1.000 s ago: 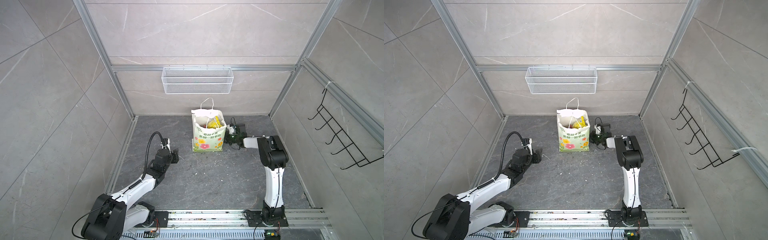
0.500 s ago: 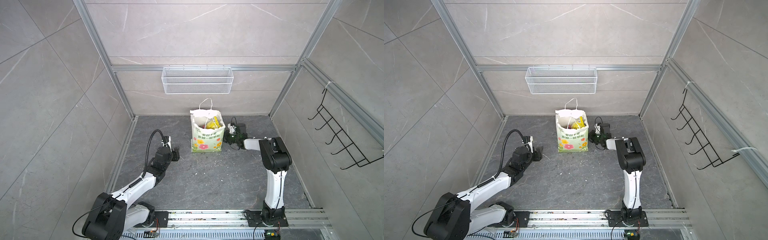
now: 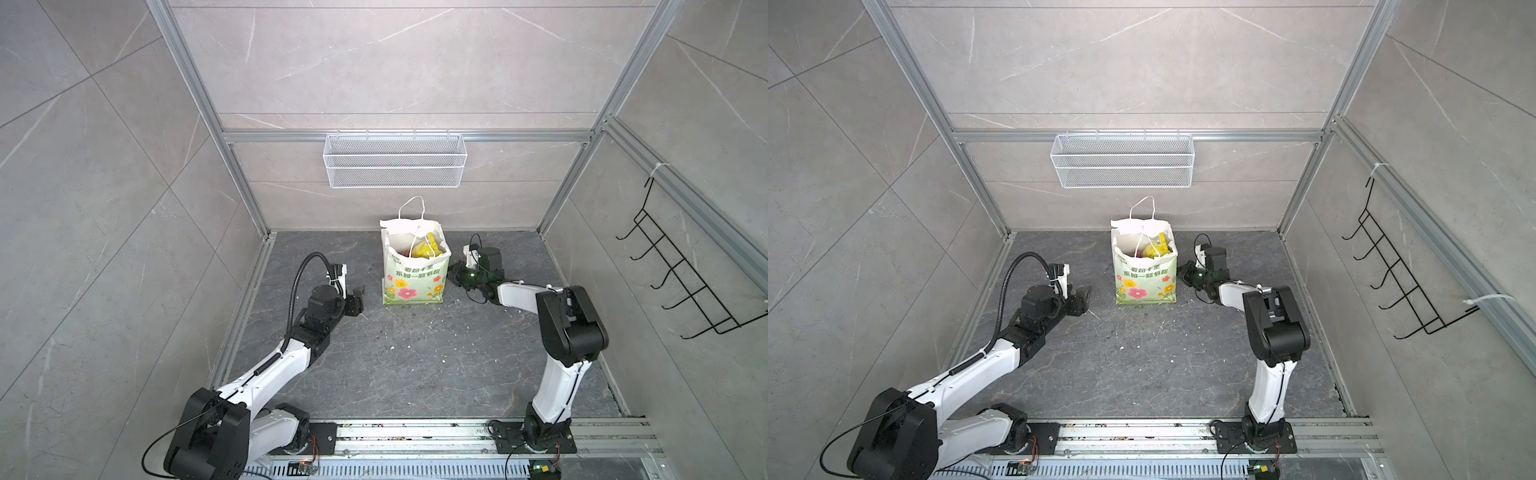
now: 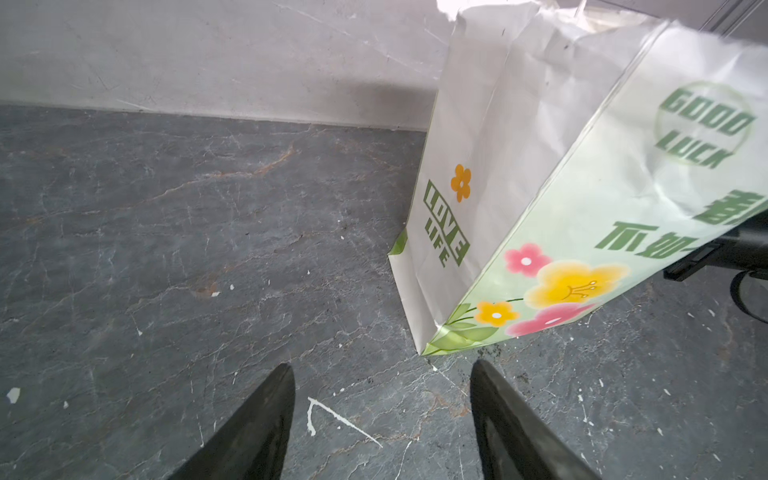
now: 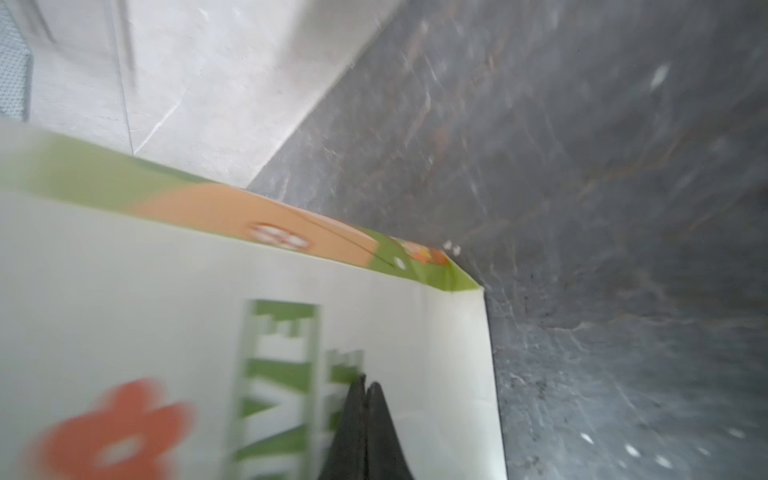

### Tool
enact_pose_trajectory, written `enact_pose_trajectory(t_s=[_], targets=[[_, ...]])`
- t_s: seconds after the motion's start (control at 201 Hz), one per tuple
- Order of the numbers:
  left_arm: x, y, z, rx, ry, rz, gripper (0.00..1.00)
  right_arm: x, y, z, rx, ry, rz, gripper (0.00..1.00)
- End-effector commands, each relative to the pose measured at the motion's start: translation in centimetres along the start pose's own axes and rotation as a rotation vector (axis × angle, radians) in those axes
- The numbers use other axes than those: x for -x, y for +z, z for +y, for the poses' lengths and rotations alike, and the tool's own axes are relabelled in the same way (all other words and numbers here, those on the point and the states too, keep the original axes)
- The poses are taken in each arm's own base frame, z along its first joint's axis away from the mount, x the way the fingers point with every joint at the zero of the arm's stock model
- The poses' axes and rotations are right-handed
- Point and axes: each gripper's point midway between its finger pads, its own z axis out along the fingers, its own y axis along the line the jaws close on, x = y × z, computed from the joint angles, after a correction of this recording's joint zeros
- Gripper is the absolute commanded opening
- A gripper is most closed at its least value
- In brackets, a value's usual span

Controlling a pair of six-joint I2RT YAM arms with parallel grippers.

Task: Take the snacks out of the paper bag
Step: 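Lift the right gripper over the bag and grasp its rim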

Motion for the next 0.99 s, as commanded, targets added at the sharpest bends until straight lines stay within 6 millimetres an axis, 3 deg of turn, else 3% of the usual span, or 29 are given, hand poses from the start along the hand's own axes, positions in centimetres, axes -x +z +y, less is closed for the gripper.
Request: enact_pose_trajectory(t_s=[0.0,0.105,0.224,0.304,0.453,0.562,0.682,0.751,0.985], targets=[[4.6,-1.3,-2.1,-0.089,0.029,-0.099,0.70,3.9,-3.9,3.9,-0.030,-0.178,-0.108,0.15],[6.5,-2.0,-3.8,-0.167,0.048,-0.113,0.70,6.8,-6.5,6.3,-0.067,-0.268,-0.171,0.24],[8.7,-3.1,-6.8,-0.320,0.061,-0.153,0.70,9.2,-8.2,9.1,-0.086,-0.375,-0.180,0.36],[9.6,-3.8,-8.5,-0.409,0.067,-0.166,0.71,10.3,-8.0,11.4,-0.066,-0.450,-0.135,0.39],[9.3,-3.7,-9.2,-0.446,0.076,-0.138,0.71,11.0,-6.4,14.8,-0.032,-0.618,-0.008,0.48],[8.4,-3.6,-9.1,-0.446,0.089,-0.125,0.71,10.1,-4.7,15.4,-0.057,-0.739,0.112,0.56],[7.7,-3.6,-9.0,-0.446,0.103,-0.105,0.72,9.5,-2.9,14.7,-0.116,-0.802,0.218,0.58],[7.4,-3.6,-9.1,-0.452,0.113,-0.105,0.72,10.0,-2.2,14.6,-0.145,-0.826,0.225,0.59],[6.7,-3.4,-9.1,-0.459,0.123,-0.085,0.72,9.2,-0.5,13.6,-0.144,-0.915,0.266,0.67]])
